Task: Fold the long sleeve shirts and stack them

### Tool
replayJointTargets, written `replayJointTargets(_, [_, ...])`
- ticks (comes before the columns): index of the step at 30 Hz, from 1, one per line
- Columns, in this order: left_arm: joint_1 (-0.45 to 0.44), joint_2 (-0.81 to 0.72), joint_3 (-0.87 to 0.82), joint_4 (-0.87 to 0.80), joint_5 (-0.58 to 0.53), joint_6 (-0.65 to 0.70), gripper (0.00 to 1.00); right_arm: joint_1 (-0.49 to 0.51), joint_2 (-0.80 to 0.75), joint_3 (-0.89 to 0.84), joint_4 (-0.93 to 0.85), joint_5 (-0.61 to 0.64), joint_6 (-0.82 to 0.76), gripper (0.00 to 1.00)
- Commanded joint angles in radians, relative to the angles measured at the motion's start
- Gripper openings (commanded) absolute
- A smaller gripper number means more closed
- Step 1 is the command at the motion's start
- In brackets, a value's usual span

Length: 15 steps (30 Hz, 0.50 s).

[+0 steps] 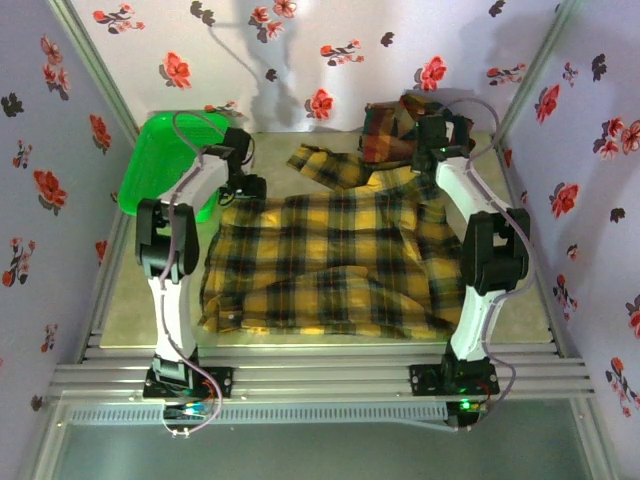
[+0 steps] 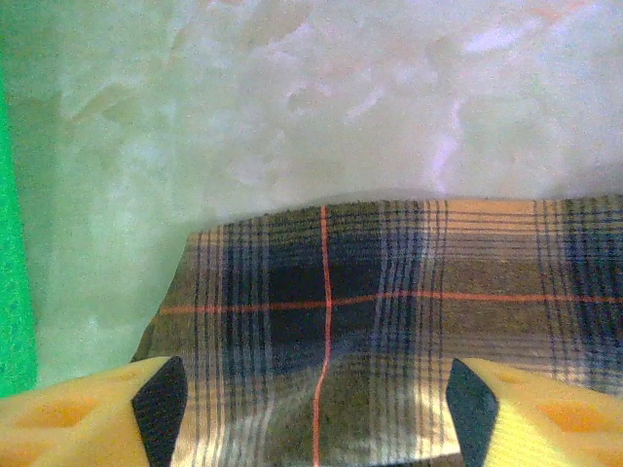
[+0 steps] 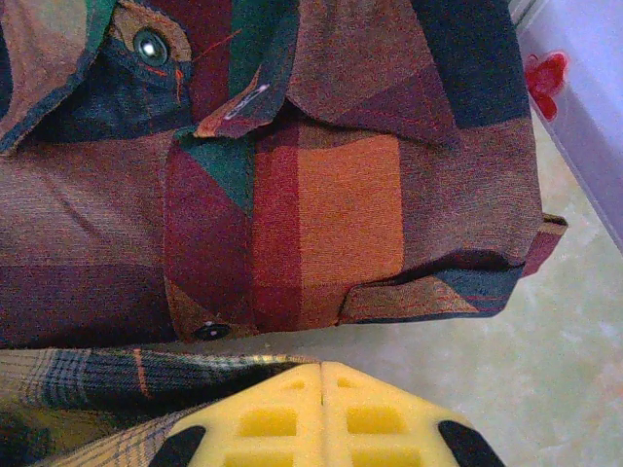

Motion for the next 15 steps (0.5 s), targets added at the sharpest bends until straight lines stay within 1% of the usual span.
replayJointTargets(1, [0.008,0.062,0.077,-0.072,-0.006,0.058,0.64,-0.002,-0.002,0.026,-0.026,0.027,-0.010,0.00])
replayJointTargets(3, [0.012,0.100,0.118,-0.094,-0.032,0.056,0.60,0.000,-0.002,0.028,-0.031,0.022,-0.015,0.00])
replayJointTargets(8, [0.025,0.167,0.212,-0.177,-0.111,0.041,0.55,0.002,-0.002,0.029,-0.044,0.021,-0.025,0.00])
replayJointTargets(15, [0.045,0.208,0.253,-0.212,-0.114,0.039,0.54,0.007,-0.001,0.029,-0.046,0.011,-0.028,0.00])
